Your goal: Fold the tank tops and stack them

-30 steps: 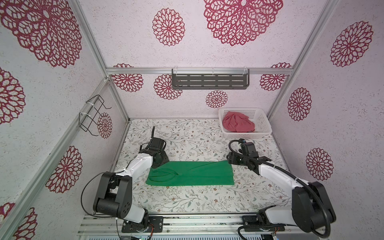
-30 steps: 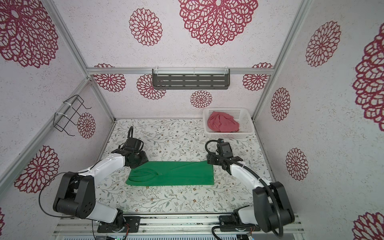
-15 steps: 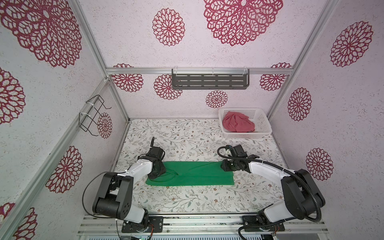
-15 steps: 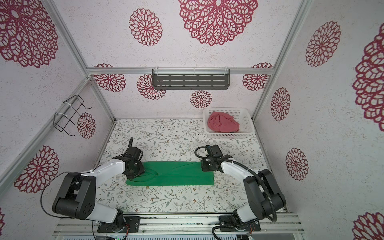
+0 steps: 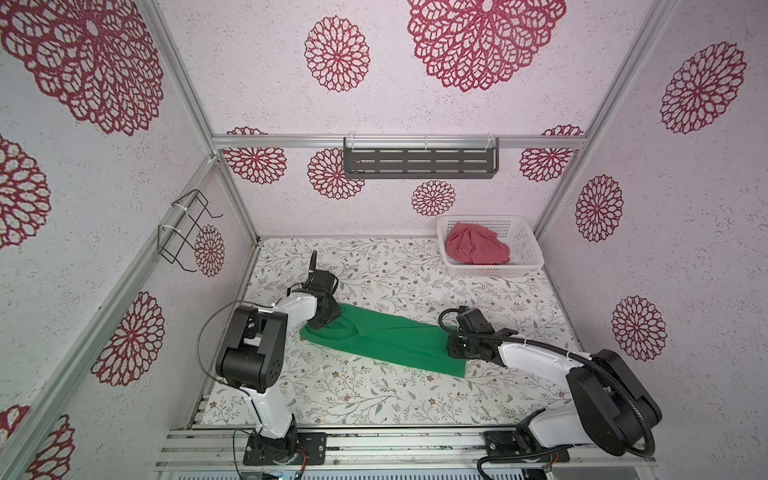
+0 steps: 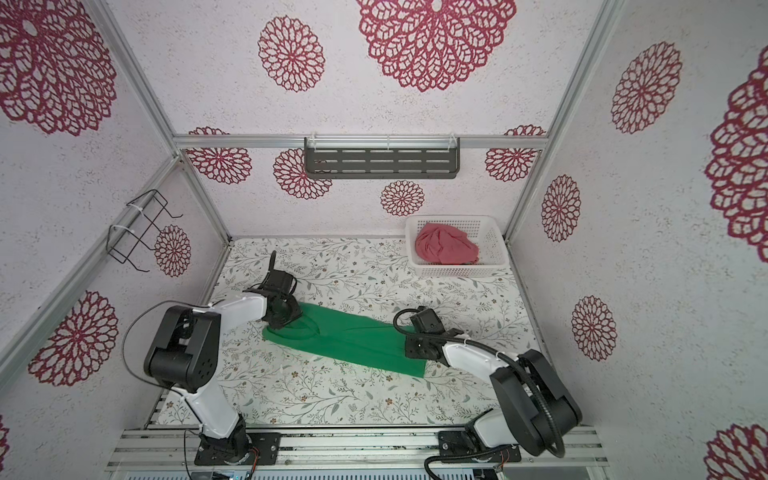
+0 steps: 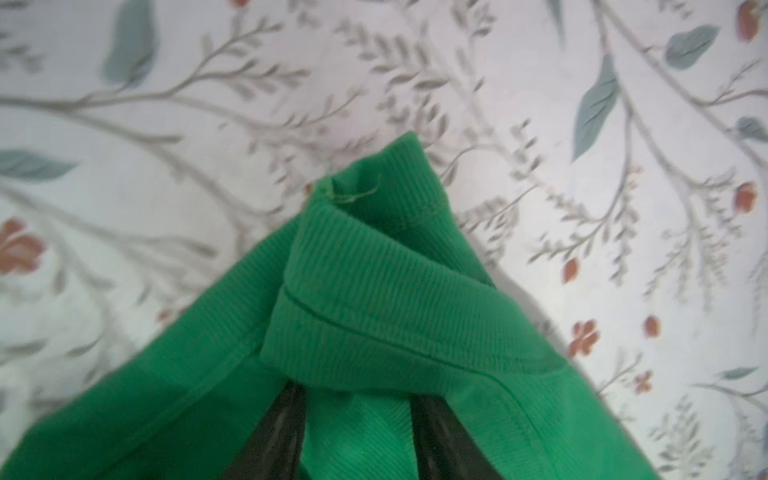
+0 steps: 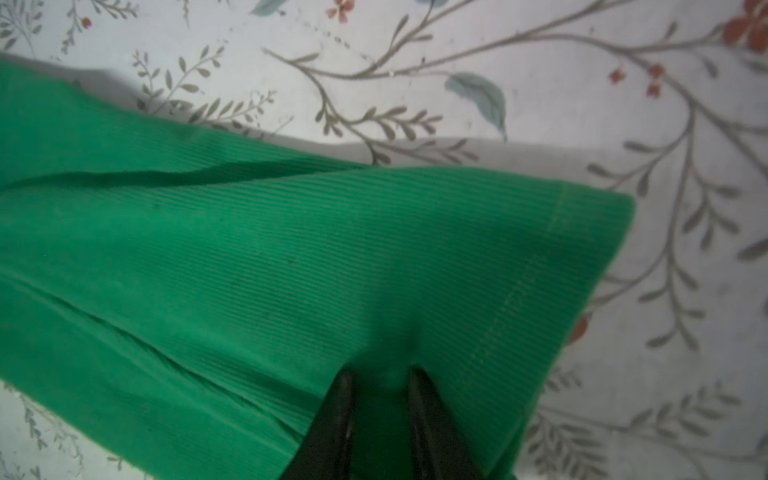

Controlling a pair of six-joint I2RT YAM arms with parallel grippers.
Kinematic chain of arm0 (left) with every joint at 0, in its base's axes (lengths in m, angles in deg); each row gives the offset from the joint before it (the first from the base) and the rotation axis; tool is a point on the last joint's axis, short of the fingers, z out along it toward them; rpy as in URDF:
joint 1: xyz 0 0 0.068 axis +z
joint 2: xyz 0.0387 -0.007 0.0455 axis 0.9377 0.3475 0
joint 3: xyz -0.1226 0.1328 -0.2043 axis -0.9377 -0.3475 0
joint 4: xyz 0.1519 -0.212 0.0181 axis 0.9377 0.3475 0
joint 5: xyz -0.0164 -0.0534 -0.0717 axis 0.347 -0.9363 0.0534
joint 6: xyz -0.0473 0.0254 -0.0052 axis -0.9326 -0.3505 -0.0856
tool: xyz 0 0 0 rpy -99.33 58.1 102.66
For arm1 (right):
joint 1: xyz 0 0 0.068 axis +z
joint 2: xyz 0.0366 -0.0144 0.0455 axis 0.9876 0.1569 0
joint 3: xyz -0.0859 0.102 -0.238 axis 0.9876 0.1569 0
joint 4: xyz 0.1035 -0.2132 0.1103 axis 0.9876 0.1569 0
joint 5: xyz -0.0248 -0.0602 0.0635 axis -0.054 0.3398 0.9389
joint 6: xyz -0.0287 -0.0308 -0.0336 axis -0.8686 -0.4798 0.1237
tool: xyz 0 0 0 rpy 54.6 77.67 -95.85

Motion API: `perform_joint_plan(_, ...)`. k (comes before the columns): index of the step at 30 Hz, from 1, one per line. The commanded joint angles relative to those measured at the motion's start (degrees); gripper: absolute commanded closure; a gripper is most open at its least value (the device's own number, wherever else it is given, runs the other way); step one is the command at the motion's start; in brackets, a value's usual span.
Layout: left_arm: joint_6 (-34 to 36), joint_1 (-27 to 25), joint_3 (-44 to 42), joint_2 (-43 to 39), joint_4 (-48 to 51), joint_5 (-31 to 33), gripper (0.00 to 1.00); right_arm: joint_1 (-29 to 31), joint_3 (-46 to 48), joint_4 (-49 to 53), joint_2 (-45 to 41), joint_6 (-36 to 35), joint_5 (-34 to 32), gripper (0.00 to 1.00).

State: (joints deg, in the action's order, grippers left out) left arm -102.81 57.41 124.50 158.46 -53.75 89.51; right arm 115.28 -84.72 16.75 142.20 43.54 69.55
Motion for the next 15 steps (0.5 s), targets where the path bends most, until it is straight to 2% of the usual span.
perform_joint_plan(1, 3.11, -1.3, 8.02, 12.46, 1.05, -6.4, 0.54, 6.07, 4.34, 2.12, -3.7, 11.72, 0.17, 0.64)
perform_joint_plan(3, 5.34, -1.88, 16.88, 17.9, 3.52, -7.66, 0.53, 9.98, 3.37, 1.64, -7.22, 13.48, -1.73, 0.54)
perform_joint_plan(6, 9.17, -2.4, 29.98, 24.98, 8.16, -8.64, 0.51, 11.08, -0.31, 4.11, -12.21, 9.44, -7.95, 0.39)
perform_joint_plan(9, 13.44, -2.6, 40.55, 29.46, 10.13, -9.36, 0.48, 8.73, -3.49, 5.08, -15.26, 2.31, -10.71, 0.11)
perform_joint_plan(10, 15.19, -2.6, 43.73, 30.47, 11.12, -9.45, 0.47, 6.52, -4.8, 5.63, -14.69, 0.26, -8.62, 0.1)
perform_joint_plan(12, 17.81, -2.6, 49.05, 31.47, 14.55, -9.63, 0.43, 1.87, -7.8, 7.28, -11.56, -3.55, -1.07, 0.18)
perform_joint_plan(13, 19.06, -2.6, 51.15, 31.21, 16.55, -9.48, 0.41, 0.49, -10.07, 9.03, -9.24, -5.33, 2.28, 0.26)
perform_joint_plan(15, 20.52, -2.73, 51.63, 28.92, 18.51, -8.65, 0.39, 0.45, -14.66, 13.65, -4.52, -9.19, 2.93, 0.44)
